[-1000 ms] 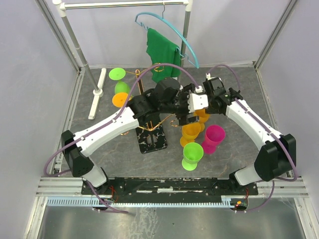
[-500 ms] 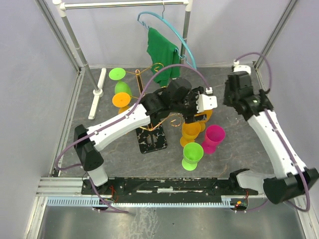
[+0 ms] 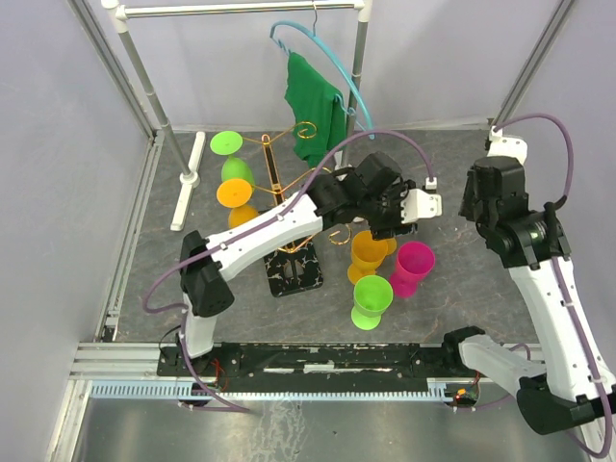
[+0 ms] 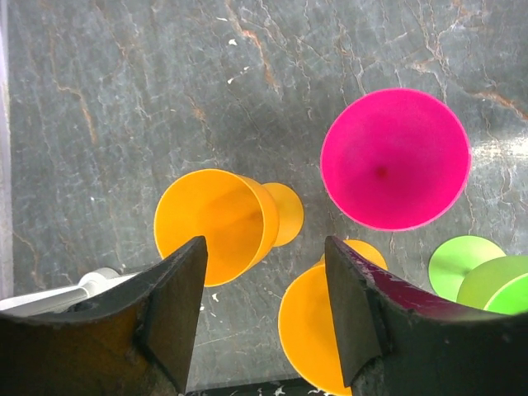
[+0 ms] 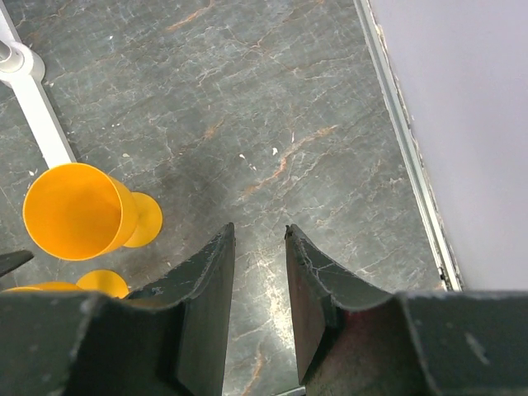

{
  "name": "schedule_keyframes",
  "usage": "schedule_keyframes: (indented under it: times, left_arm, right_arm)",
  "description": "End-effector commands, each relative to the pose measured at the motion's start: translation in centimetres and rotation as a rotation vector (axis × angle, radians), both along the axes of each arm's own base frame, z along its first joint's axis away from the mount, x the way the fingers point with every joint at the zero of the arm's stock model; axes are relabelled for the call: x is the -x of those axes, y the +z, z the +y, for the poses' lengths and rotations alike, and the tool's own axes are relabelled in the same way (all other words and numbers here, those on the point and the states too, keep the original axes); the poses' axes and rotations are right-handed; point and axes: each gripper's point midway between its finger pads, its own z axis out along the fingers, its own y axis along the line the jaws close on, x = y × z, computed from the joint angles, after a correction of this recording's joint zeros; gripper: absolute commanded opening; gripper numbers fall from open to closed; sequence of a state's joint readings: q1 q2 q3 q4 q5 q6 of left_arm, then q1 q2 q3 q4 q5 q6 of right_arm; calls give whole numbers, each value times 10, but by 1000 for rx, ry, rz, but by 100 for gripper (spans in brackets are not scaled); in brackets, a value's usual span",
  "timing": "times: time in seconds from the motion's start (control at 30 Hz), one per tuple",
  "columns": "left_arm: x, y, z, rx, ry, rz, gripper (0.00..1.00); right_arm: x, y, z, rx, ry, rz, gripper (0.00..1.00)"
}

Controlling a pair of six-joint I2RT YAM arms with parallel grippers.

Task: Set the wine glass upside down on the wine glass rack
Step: Pick up the wine glass at the center of the board.

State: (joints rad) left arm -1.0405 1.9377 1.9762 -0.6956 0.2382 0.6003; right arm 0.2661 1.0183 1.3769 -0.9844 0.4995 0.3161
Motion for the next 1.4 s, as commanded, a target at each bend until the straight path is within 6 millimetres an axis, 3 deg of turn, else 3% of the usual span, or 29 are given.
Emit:
schedule_keyframes:
  times: [0.0,0.23,0.6,0.8,0.9,1.0,1.03,1.23,1.37]
  left_arm:
    - [0,-7,-6,-33,-37,-2,64]
    - [-11,-35,-14,-94,-19,7,56]
    - [-25,-58,-17,-147,14,-11,48]
    - [-25,-64,-19,-153,13,-2,36]
    - [-25,-64,-20,-151,11,-2,26]
    - [-25,-60,-21,-141,10,-2,5]
    - [-25,-60,-22,-139,10,0,3]
    - [-29,-40,-24,-100,31,-25,3]
    - [-41,13,-24,9,99,-108,3]
  right_arm:
    - [16,11,-12,29,-24,-34,39]
    - [30,11,-20,60,-29,-39,39]
    - [36,9,-23,68,-24,-44,39]
    - [37,10,-24,73,-25,-50,39]
    - [36,10,-24,75,-24,-51,39]
    - [34,8,-21,67,-12,-51,39]
    - [31,6,-17,55,7,-49,39]
    - [14,-11,11,-33,104,-21,40]
    - [7,-9,22,-88,130,-47,41]
